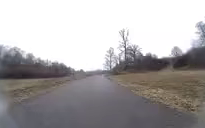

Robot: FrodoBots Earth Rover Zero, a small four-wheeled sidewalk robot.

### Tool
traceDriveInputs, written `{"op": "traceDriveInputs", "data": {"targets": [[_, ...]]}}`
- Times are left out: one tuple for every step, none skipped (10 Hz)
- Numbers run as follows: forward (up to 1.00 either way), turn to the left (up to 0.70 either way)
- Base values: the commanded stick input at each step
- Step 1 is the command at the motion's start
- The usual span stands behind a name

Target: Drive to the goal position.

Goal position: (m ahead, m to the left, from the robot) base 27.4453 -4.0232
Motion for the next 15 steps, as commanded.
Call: {"op": "traceDriveInputs", "data": {"targets": [[0.70,0.00],[0.70,0.00],[0.70,0.00],[0.70,0.00],[0.70,0.00],[0.70,0.00],[0.70,0.00],[0.70,0.00],[0.70,0.00],[0.70,0.00],[0.70,0.00],[0.70,0.00],[0.70,0.00],[0.70,0.00],[0.70,0.00]]}}
